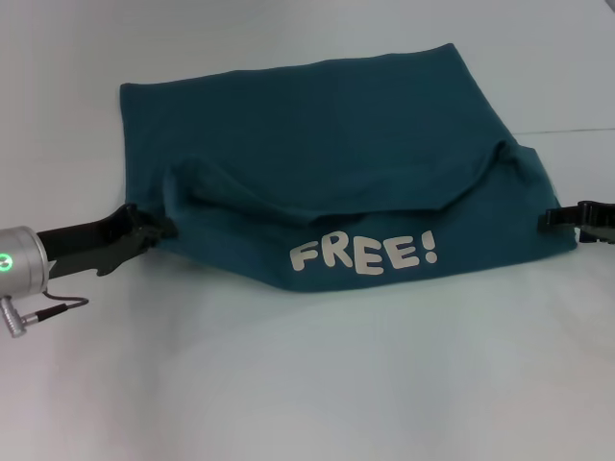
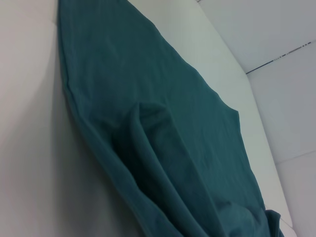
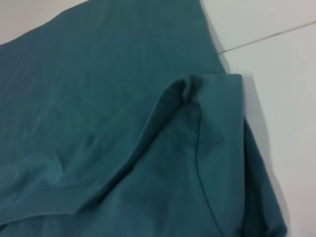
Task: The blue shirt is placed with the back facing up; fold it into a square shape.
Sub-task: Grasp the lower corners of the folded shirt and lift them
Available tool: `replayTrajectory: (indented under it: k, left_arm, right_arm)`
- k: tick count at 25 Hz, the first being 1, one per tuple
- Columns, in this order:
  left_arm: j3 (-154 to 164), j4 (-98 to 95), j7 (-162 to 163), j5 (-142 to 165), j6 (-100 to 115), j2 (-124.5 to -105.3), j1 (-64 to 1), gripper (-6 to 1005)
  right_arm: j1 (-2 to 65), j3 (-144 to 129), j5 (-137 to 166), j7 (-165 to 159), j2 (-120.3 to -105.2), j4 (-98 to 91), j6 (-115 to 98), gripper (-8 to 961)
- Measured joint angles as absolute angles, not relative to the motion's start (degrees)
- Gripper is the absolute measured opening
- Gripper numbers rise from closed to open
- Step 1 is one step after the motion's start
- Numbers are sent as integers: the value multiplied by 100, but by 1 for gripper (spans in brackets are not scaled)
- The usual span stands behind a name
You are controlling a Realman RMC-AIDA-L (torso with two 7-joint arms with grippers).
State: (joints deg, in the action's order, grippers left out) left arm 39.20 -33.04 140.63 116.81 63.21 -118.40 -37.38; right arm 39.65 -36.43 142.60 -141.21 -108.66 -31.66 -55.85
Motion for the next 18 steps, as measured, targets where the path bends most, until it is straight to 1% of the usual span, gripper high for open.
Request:
replayTrajectory:
  k: [12,18]
  left_arm:
    - [3920,-3304,14049,11680,6331,-11856,-3702,36]
    - [3920,-3305,14037,11680,6336,-11856,-3700,35]
  right_arm:
    - [4064,-3696,14266,-14059,-10967,-2958,-5237,681]
    - [4062,-3668,14234,-14107,-10969,-2964,-5260,676]
